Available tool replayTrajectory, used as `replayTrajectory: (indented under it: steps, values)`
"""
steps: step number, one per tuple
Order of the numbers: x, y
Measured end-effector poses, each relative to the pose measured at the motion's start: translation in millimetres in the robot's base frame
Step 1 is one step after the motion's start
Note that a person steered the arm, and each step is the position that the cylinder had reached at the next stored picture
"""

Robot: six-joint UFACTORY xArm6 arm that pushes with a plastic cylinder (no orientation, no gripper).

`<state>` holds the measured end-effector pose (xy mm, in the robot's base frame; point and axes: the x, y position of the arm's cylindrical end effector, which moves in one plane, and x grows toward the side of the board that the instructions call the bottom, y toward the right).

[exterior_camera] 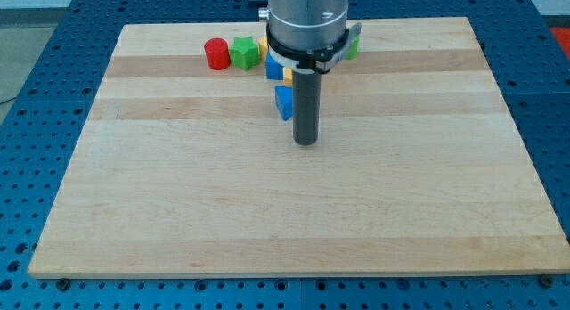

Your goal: Move the blue triangle closer to yellow hexagon

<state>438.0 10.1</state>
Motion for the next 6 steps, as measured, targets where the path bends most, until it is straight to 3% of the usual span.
replayTrajectory:
  steps: [2, 4, 6]
  values:
    - [-41.7, 7.1]
    - [14.3, 3.0]
    - [-21.3, -35.2]
